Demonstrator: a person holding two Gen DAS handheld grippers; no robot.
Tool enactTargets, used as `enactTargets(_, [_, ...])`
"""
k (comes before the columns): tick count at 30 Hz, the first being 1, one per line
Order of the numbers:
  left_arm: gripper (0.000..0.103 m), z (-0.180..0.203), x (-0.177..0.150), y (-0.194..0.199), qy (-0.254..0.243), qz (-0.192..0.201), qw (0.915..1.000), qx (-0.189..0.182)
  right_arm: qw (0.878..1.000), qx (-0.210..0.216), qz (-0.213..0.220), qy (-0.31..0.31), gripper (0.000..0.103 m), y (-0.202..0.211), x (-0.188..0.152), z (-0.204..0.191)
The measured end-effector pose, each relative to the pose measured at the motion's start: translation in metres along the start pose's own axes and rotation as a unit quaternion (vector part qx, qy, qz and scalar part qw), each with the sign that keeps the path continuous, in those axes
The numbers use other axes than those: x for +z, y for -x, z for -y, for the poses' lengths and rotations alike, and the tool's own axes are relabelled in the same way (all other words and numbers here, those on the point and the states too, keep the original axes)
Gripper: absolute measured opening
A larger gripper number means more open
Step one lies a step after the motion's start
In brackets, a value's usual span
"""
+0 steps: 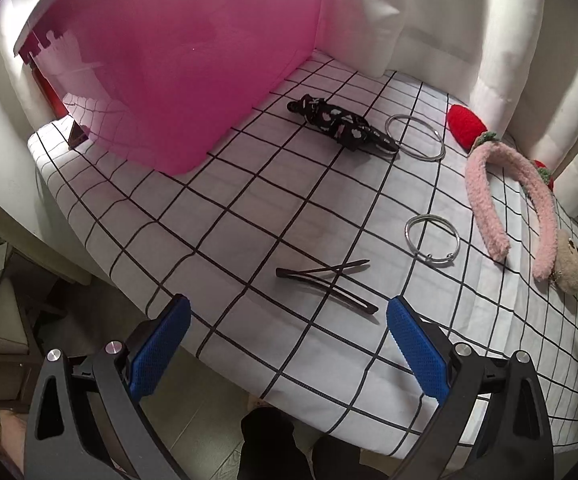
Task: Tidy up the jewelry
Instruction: 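Reach the left tool to the black hairpins while the right tool reaches the sloth pouch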
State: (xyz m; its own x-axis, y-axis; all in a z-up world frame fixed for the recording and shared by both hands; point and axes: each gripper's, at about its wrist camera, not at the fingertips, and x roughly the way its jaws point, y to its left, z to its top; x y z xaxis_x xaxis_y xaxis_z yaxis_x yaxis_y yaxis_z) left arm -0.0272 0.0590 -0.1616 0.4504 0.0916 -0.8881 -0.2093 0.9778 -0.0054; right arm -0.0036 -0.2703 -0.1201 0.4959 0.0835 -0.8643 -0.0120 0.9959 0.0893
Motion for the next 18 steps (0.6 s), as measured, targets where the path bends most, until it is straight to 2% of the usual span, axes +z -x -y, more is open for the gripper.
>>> enactTargets(8, [0.096, -0.003, -0.002, -0.019, 0.020, -0.006, 0.9997, 0.012, 1.000, 0.008, 0.007, 0.007, 0.069, -0.010, 0.001, 0.005])
enactTargets(18, [0.096, 0.001, 0.003, -0.022, 0.028, 0.004, 0.9996, 0.006, 1.000, 0.004, 0.014, 0.014, 0.069, -0.022, 0.005, 0.008])
